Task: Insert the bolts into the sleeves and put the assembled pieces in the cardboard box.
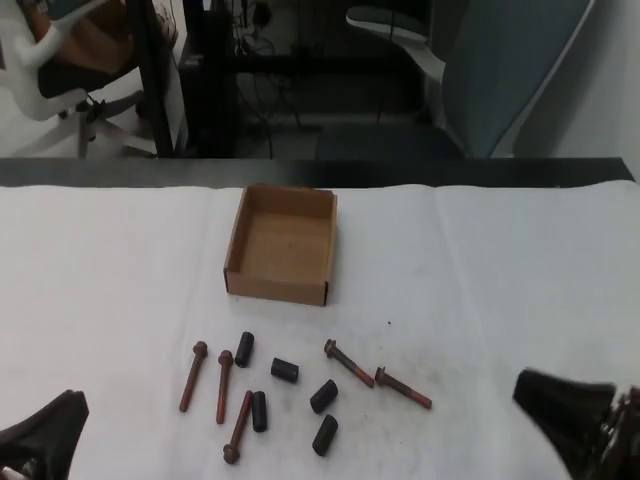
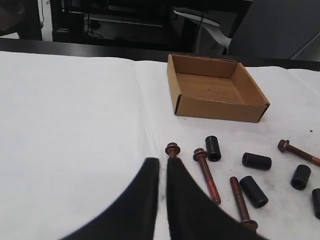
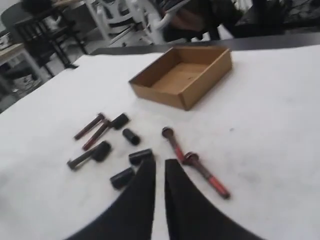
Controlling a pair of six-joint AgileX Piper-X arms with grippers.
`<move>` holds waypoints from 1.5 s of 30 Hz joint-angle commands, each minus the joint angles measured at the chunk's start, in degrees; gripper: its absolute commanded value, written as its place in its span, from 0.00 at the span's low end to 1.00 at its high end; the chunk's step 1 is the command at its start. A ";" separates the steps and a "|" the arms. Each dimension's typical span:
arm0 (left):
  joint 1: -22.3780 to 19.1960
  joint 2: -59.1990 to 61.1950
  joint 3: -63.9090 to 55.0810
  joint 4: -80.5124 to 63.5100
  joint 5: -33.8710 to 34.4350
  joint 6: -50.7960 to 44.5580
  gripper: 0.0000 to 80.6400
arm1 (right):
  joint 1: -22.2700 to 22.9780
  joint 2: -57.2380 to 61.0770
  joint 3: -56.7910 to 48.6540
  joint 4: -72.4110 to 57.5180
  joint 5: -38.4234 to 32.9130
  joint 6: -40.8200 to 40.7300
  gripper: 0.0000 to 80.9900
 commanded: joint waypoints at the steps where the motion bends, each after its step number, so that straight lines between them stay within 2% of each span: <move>1: -1.50 0.00 -0.61 -0.11 0.61 0.35 0.18 | 6.82 0.00 -0.96 5.52 3.84 -0.63 0.18; 7: -7.36 1.19 -0.61 0.49 -4.62 0.35 0.21 | 20.39 0.00 -1.25 8.23 15.14 -0.15 0.20; 10: -9.85 3.37 -0.61 0.49 -7.53 0.35 0.21 | 24.42 0.15 -1.19 8.23 19.46 0.05 0.20; 14: -11.40 5.10 -0.61 0.04 -8.41 0.35 0.21 | 27.11 0.14 -1.19 9.17 21.40 -0.25 0.20; 28: -11.23 5.23 -0.61 -7.34 -7.58 -0.06 0.21 | 27.67 0.14 -1.19 12.43 22.03 -0.24 0.20; 37: -11.23 5.23 -0.61 -7.56 1.12 -9.31 0.21 | 27.67 0.14 -1.44 10.70 22.03 1.62 0.20; 41: -11.35 6.82 -0.61 -4.14 6.46 -8.77 0.21 | 27.67 0.14 -1.43 10.92 24.96 2.46 0.20; 45: -12.69 12.20 -0.61 -4.77 6.88 -8.62 0.21 | 27.37 0.63 -2.15 11.69 27.91 4.01 0.20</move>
